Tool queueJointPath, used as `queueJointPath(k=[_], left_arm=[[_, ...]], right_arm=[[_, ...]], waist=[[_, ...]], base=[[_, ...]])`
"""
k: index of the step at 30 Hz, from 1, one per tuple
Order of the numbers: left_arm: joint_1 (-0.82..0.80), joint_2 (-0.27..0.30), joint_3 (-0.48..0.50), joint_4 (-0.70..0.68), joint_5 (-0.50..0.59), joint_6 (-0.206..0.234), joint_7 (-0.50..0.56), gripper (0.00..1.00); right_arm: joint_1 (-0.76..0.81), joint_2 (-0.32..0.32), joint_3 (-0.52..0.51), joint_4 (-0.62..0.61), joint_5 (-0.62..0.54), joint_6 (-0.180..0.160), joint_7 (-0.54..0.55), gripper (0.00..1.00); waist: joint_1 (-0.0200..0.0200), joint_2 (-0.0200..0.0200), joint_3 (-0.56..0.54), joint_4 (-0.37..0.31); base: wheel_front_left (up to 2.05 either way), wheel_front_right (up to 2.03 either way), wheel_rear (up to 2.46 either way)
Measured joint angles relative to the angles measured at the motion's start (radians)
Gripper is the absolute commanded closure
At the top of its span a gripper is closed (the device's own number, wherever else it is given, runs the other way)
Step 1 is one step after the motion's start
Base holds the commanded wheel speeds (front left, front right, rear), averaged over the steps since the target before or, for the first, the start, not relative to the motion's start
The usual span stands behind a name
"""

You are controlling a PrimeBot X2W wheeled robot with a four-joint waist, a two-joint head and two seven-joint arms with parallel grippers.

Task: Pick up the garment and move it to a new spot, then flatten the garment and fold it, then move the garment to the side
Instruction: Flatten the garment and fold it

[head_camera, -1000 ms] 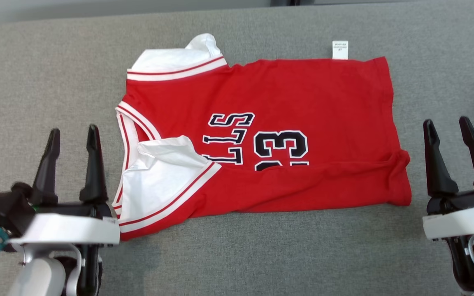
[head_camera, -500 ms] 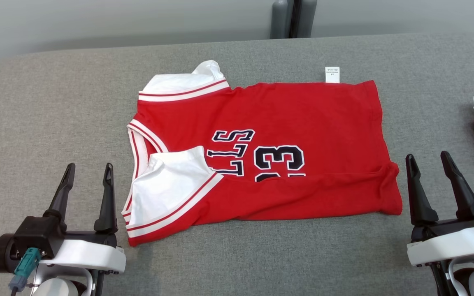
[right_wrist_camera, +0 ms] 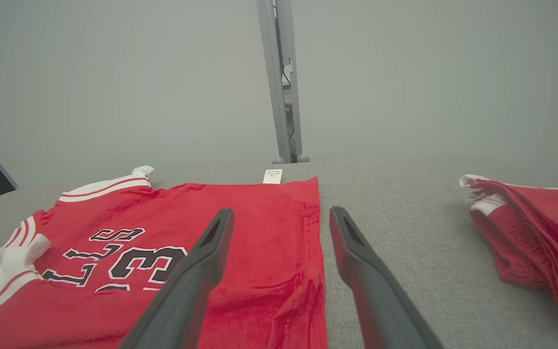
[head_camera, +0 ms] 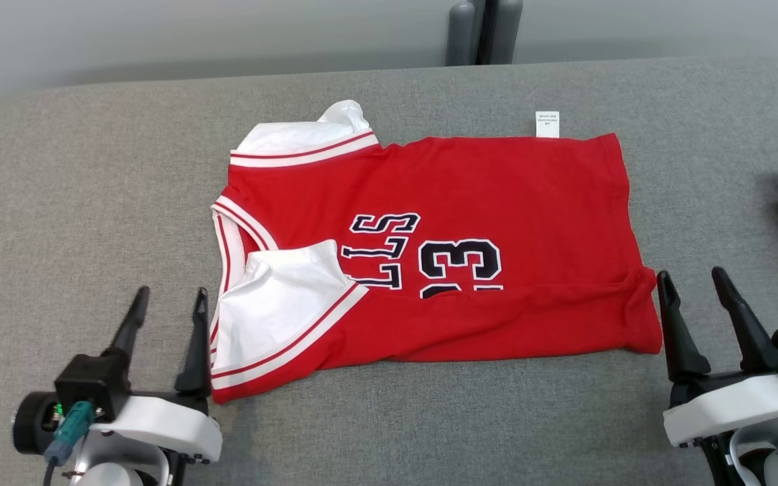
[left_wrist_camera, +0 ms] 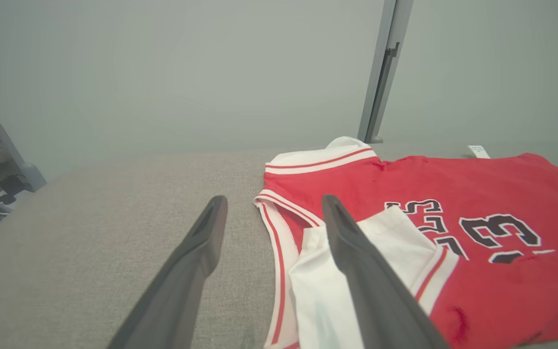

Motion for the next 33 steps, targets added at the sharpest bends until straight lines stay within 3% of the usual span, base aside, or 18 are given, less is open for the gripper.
queueJointPath(k=[11, 19, 20, 21, 22, 23, 33], left_arm=[[0.003, -0.061, -0.049, 0.214, -0.085, -0.066, 0.061, 0.00], [-0.031, -0.079, -0.044, 0.295, -0.156, -0.112, 0.115, 0.00], [-0.035, -0.080, -0.043, 0.296, -0.168, -0.122, 0.123, 0.00], [-0.039, -0.081, -0.043, 0.296, -0.177, -0.129, 0.134, 0.00], [-0.043, -0.082, -0.044, 0.295, -0.184, -0.138, 0.143, 0.62], [-0.047, -0.081, -0.043, 0.293, -0.196, -0.149, 0.155, 1.00], [-0.032, -0.073, -0.033, 0.225, -0.269, -0.175, 0.238, 1.00]], right_arm=[[-0.014, 0.012, 0.006, 0.231, 0.012, 0.000, 0.014, 0.00], [-0.070, 0.014, 0.044, 0.364, 0.043, 0.000, 0.020, 0.00], [-0.079, 0.014, 0.049, 0.374, 0.051, 0.000, 0.021, 0.05], [-0.087, 0.012, 0.051, 0.387, 0.053, 0.000, 0.025, 0.50], [-0.094, 0.011, 0.053, 0.394, 0.058, 0.000, 0.025, 0.65], [-0.100, 0.010, 0.055, 0.401, 0.064, 0.000, 0.024, 0.98], [-0.105, -0.016, 0.084, 0.389, 0.119, 0.000, 0.042, 1.00]], waist=[[0.0000, 0.0000, 0.051, -0.004], [0.0000, 0.0000, 0.072, -0.005], [0.0000, 0.0001, 0.074, -0.005], [0.0000, 0.0000, 0.076, -0.006], [0.0000, 0.0001, 0.077, -0.006], [0.0000, 0.0000, 0.078, -0.007], [0.0000, 0.0000, 0.069, -0.010]], base=[[0.00, 0.00, 0.00], [0.00, 0.00, 0.00], [0.00, 0.00, 0.00], [0.00, 0.00, 0.00], [0.00, 0.00, 0.00], [0.00, 0.00, 0.00], [0.00, 0.00, 0.00]])
